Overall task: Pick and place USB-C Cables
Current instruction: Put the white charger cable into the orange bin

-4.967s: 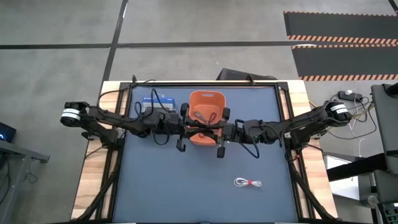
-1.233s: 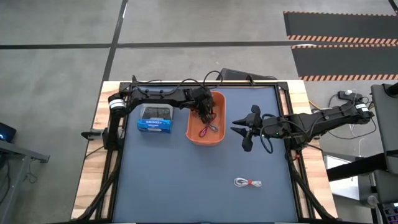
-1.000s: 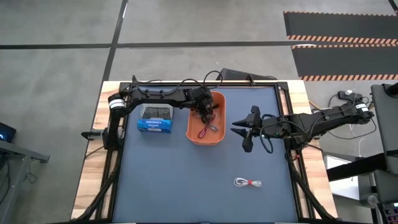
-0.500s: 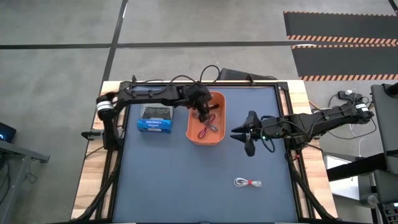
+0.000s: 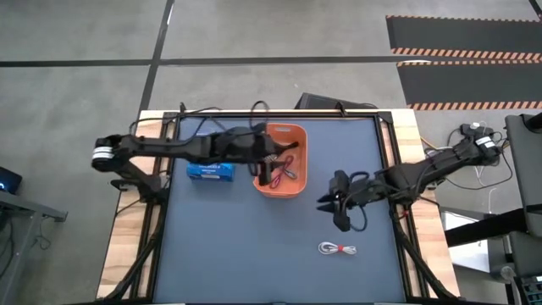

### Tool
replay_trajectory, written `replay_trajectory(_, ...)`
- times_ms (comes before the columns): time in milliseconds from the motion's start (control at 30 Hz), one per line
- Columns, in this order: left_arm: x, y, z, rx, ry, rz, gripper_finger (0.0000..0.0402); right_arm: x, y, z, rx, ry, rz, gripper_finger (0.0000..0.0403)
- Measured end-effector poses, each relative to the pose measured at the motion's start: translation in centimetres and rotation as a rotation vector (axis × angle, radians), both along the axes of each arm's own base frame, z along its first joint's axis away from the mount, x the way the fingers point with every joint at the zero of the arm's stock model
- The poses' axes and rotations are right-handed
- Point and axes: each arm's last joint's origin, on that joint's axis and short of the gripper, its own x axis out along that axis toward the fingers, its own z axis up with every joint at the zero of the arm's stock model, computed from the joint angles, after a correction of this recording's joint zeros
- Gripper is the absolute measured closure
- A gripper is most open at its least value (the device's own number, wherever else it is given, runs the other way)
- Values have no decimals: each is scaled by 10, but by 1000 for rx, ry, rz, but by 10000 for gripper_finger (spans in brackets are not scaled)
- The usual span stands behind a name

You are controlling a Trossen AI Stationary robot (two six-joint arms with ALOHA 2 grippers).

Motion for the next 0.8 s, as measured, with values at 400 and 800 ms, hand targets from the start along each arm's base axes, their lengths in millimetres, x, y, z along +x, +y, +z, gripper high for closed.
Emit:
replay_trajectory(400, -54, -22, 3, 24, -356, -56, 201, -3, 31, -37, 73, 451, 83, 327)
replay_trajectory(800, -71, -23, 5, 25, -449, -55, 201, -10, 80, -60, 52, 706, 176, 330)
